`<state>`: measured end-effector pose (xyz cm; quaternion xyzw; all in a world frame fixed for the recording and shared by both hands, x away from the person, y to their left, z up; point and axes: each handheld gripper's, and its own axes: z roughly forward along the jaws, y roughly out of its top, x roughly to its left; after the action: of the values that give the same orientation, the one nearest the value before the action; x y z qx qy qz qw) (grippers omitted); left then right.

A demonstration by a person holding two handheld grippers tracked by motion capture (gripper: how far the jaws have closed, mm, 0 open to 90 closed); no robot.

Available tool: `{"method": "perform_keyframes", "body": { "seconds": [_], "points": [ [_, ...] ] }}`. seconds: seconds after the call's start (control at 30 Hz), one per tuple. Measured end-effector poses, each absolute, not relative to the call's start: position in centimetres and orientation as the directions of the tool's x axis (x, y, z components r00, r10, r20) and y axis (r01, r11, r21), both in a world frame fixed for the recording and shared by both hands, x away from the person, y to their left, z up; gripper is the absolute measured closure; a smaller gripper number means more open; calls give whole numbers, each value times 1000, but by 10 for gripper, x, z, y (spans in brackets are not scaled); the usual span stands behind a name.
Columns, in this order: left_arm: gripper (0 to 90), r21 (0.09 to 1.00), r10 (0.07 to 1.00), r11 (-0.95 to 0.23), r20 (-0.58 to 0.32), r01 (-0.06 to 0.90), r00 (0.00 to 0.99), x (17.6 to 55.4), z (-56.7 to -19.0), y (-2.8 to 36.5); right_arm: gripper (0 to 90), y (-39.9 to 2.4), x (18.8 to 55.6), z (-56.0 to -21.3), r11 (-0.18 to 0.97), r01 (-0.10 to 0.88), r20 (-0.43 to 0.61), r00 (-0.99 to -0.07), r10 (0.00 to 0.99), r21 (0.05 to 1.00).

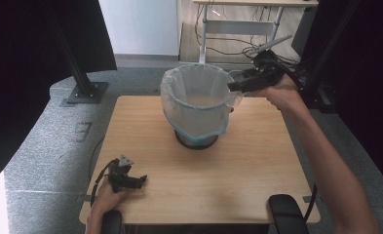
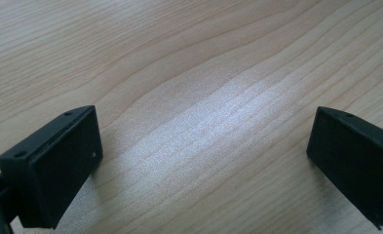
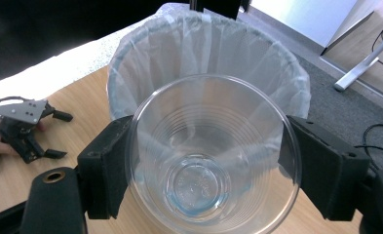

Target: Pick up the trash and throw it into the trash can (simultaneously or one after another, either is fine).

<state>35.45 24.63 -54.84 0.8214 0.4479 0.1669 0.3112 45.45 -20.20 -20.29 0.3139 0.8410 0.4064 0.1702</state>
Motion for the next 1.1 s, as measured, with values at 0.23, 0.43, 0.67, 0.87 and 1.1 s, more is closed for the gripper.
{"method": "perform_keyframes", "body": {
  "seconds": [0.23,0.43,0.67,0.87,1.1],
  "points": [
    [0,661,839,-406,-5,631,544,355,-548,246,220,-193,464,-195,475,388,-42,-738,673,790],
    [0,661,839,-406,-5,631,544,355,-548,246,220,-182,474,-191,478,379,-54,-737,674,792],
    [0,661,839,-406,-5,631,545,355,-548,246,221,-168,485,-188,479,365,-66,-737,672,798],
    [0,661,838,-407,-5,630,546,355,-548,246,221,-153,497,-193,484,361,-77,-734,675,797],
    [0,661,838,-407,-5,630,546,355,-548,246,221,-140,510,-202,489,359,-88,-729,679,795]
  ]
}}
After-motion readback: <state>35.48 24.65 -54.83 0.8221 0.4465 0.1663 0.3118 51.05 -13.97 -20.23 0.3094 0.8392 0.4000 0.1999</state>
